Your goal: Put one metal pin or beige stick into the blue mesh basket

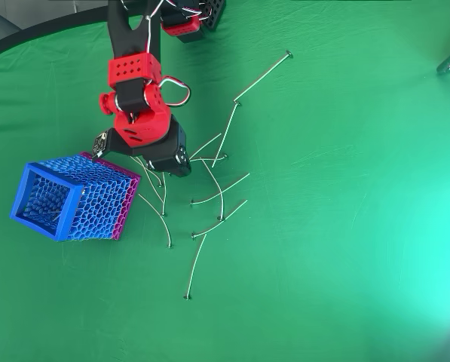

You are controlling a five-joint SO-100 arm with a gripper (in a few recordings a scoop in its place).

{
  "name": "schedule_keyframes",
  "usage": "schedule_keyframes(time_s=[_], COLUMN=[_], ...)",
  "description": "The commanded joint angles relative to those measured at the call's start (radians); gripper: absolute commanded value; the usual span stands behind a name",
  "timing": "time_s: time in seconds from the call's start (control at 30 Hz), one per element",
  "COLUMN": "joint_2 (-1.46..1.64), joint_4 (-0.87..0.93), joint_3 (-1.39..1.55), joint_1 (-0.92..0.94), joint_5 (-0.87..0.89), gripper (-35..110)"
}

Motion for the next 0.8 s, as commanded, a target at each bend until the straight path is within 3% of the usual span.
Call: schedule_keyframes(time_s=[0.0, 0.2, 0.67, 0.77], joint_2=[-0.012, -0.023, -0.034, -0.061], joint_4=[0.028, 0.084, 0.081, 0.081], joint_3=[-0.064, 0.018, 0.055, 0.060], joint_1=[-0.005, -0.054, -0.069, -0.080], joint_5=[-0.008, -0.121, -0.819, -0.876], gripper=[0, 0, 1, 1])
